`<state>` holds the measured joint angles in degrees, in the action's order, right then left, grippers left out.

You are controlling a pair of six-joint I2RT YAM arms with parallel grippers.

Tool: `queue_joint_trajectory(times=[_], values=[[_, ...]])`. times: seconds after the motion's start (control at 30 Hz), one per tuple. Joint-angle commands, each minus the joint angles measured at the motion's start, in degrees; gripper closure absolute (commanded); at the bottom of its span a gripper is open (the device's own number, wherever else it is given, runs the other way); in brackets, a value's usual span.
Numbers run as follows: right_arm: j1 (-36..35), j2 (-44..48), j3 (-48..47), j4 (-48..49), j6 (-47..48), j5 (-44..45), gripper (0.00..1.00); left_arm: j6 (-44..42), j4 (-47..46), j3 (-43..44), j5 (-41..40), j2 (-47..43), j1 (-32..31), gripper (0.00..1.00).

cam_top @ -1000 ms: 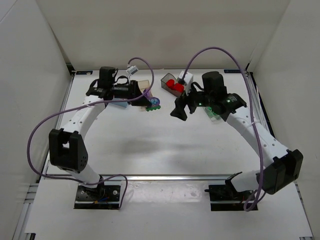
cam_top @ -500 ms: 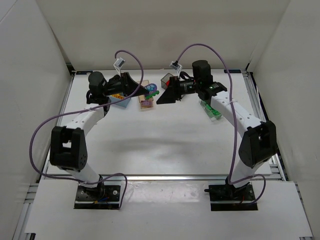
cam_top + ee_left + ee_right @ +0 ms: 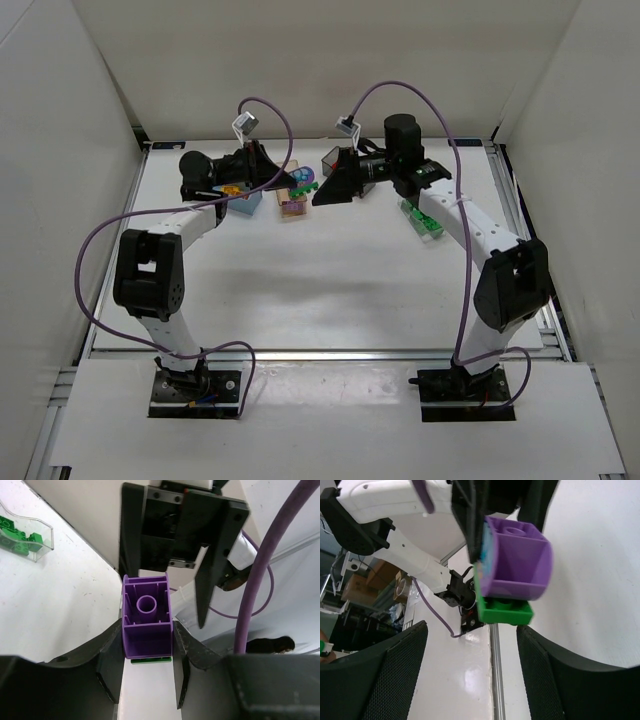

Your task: Sort the legos into containers by color

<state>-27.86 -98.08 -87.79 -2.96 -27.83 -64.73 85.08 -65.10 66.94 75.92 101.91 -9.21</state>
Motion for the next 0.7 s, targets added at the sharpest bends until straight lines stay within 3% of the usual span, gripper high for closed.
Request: queue_joint_trajectory(times=[0.0,0.2,0.67], values=[[0.7,-1.7,-2.0,-1.5,2.3,-2.2,0.25,2.0,-3.8,2.2,0.6,-1.3,0.0,0.90],[2.1,-1.7,-1.2,-3.1,4.8,-1.8,0.25,1.5,-3.3,1.5,1.2,-2.6,-0.1,0.90],[0.7,-5.7,-6.8,2.3,-0.4,-2.0,0.29,-1.6,-0.3,0.5,2.4,-3.3,-2.4,0.90]])
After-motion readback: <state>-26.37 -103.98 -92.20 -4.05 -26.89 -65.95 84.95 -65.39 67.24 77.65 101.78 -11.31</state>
